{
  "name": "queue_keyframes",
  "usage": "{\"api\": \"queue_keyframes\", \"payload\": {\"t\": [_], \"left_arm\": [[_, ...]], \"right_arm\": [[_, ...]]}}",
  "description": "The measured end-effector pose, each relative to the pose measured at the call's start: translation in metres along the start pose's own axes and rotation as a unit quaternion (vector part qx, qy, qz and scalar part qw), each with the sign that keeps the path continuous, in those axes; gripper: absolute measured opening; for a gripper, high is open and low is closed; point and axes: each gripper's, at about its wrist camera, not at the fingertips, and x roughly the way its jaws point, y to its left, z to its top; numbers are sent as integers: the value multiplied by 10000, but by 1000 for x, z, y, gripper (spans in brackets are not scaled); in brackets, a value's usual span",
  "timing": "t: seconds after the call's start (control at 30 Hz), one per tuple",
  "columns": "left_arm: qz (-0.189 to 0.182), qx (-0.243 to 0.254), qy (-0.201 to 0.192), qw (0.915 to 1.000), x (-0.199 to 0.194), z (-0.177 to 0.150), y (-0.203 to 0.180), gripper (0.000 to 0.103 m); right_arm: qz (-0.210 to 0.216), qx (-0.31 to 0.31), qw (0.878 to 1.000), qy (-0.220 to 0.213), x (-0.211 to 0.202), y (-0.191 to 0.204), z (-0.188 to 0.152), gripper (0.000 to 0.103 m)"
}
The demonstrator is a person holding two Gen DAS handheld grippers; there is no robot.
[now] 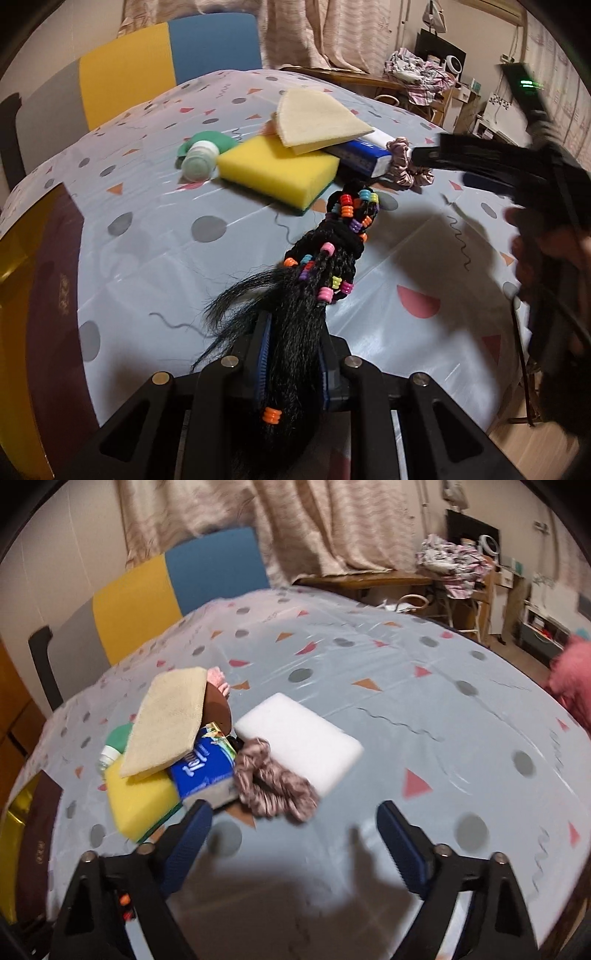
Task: Organize rigid objects
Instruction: 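Lift the hair extension with the left tool while the right tool grasps the pink scrunchie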
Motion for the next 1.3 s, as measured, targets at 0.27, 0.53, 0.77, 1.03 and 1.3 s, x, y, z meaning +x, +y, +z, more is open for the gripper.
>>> {"api": "queue_keyframes", "payload": {"t": [0.27,0.53,0.77,1.03,1.3], "left_arm": [[-280,-112,-116,9995,-14,-2,0,39],[-136,6,-336,9993,-14,17,-9,49],[-28,196,69,9998,23,34,-14,49],[-260,95,-7,9996,11,24,-8,34],[-455,-341,-324,9979,-29,17,15,34]], "right_arm": [[106,-208,9995,212,34,2,-1,52],[510,50,9986,139,10,4,-28,30],[500,-6,9987,-54,-3,14,-48,30],[537,114,9984,-124,-3,8,-48,28],[394,631,9960,-500,-16,-12,-23,94]]}}
